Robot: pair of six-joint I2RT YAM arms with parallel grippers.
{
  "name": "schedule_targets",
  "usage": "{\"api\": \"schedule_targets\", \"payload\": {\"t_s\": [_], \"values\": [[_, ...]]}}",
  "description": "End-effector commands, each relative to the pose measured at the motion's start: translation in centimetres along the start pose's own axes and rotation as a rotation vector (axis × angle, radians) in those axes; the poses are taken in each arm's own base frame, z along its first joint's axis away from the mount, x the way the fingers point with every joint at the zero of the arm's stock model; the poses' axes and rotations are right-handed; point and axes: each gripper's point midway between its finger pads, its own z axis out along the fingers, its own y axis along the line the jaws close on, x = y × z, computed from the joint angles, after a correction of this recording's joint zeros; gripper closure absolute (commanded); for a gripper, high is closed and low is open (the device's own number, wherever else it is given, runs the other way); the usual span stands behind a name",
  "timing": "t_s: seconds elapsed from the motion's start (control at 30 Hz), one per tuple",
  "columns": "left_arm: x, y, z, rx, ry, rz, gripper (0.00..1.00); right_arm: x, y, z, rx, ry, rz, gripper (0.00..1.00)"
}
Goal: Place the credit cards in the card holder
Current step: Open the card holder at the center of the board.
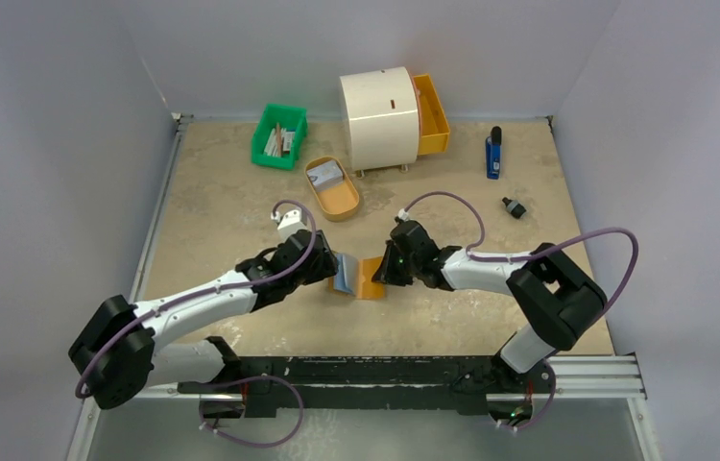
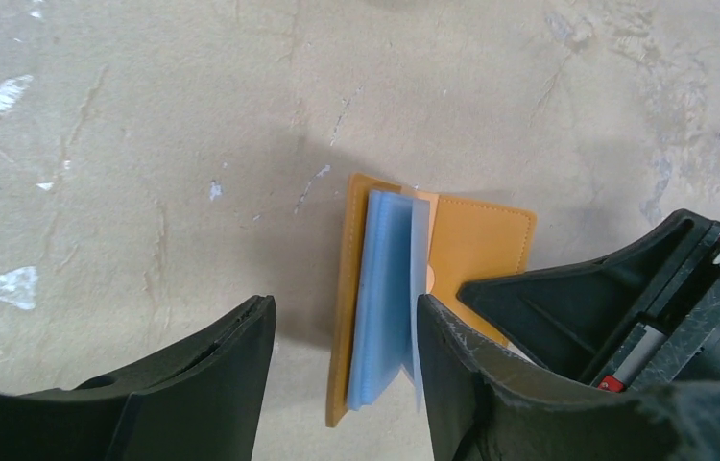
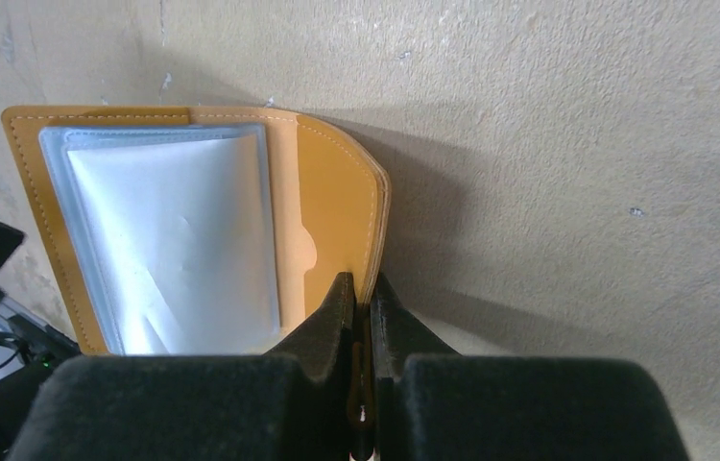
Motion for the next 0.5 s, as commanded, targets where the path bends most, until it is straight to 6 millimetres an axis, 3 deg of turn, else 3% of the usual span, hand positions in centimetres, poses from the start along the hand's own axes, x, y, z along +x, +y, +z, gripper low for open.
{"api": "schedule_targets", "payload": {"t_s": [0.0, 0.2, 0.47], "values": [[-0.9, -2.8, 0.6, 0.069, 0.000, 0.003, 0.46, 3.6, -7.8, 1.0, 0.242, 0.077, 0.021, 1.00], [-0.2, -2.1, 1.5, 0.035, 0.018, 0.037, 0.48, 4.9, -9.4, 1.1, 0.254, 0.091, 0.048, 1.00], [0.3, -2.2, 1.8, 0.063, 0.021, 0.029, 0.53, 5.5, -10.0, 1.1, 0.250, 0.098, 0.061, 1.00]]}}
